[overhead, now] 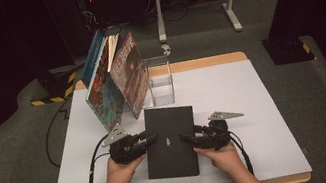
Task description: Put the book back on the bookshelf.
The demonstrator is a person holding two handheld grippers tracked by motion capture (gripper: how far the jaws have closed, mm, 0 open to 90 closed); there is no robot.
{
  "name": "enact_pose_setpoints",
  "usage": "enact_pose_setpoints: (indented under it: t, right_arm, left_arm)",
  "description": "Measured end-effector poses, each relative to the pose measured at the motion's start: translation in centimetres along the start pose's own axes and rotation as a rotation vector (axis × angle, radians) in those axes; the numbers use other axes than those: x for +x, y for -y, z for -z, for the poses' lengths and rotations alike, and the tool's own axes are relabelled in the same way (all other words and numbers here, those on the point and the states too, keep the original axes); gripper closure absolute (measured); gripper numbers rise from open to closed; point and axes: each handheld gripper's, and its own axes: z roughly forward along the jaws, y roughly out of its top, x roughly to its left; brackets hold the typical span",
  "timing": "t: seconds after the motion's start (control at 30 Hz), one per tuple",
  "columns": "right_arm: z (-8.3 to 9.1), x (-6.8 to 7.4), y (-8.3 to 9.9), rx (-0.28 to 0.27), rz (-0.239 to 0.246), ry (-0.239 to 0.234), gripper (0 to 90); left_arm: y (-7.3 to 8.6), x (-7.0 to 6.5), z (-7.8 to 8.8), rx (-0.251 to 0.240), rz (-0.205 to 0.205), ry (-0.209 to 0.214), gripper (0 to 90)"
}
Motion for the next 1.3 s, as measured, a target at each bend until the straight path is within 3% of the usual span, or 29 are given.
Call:
enact_pose_setpoints:
  t: [0.17,0.73,1.3]
  right_arm:
    - [0.5,0.4,-0.3,-0.023,0.025,0.015,32.5]
    - [2.1,1.5,-2.2,-0.142,0.119,0.078,41.3]
    - [2.1,1.6,-3.5,-0.193,0.176,0.119,42.9]
  left_arm:
    - [-0.3,-0.3,-0.1,-0.016,0.02,-0.001,65.0]
    - [-1.6,-1.4,-1.0,-0.078,-0.041,0.01,68.1]
    - [-2.5,-0.8,-2.2,-0.1,-0.053,0.009,67.4]
